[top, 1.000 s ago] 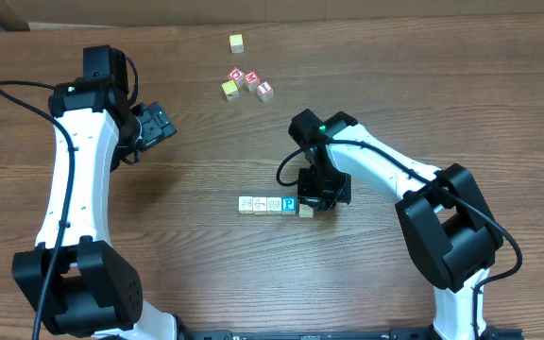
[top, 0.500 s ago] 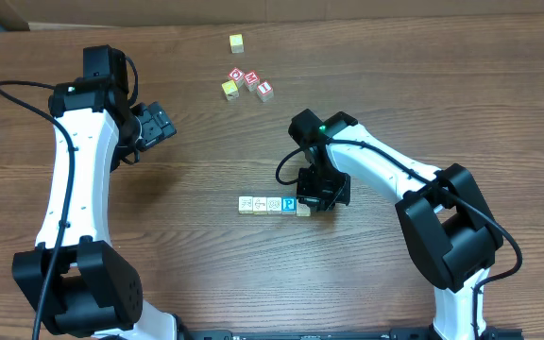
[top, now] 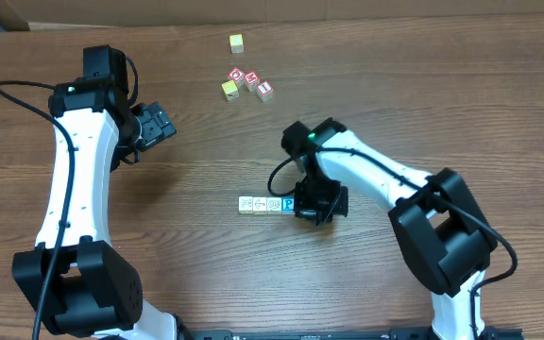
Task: Flip 5 blocks
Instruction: 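Lower the 6 block beside the blue P block and release it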
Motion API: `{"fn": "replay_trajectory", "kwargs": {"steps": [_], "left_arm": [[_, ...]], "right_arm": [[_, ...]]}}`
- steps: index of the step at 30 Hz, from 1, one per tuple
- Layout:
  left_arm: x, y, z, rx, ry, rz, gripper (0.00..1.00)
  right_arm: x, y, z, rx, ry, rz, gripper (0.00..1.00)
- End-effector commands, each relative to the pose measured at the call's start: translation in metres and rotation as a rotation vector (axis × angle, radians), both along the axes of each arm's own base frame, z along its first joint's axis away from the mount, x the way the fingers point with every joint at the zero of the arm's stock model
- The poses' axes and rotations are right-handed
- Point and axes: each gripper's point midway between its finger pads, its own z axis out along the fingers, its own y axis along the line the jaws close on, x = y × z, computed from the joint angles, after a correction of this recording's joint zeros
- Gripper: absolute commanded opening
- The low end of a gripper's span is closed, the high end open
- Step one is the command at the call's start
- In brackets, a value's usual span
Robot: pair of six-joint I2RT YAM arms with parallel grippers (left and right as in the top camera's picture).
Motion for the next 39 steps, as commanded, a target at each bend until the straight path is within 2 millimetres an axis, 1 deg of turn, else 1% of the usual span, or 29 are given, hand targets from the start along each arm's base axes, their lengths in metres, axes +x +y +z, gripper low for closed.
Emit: {"fn": "replay_trajectory", "kwargs": {"steps": [1,4,15,39], "left_arm": [[0.003,-0.001,0.01,-0.002,-0.034,0.007,1.0],[0.003,-0.001,0.01,-0.002,-0.034,0.007,1.0],[0.003,-0.001,0.01,-0.002,-0.034,0.007,1.0],[0.003,-0.001,0.01,-0.002,-0.034,0.007,1.0]], "right_arm": [[-0.009,0.01,0.005,0.004,-0.013,0.021,0.04],[-0.008,0.013,0.002,-0.014,-0.047,0.037,0.04],[0.004,0.024,-0.001,0.024,-0.105,0.045,0.04],[0.016,0.024,-0.003,0.015,-0.164,0.056,0.04]]}}
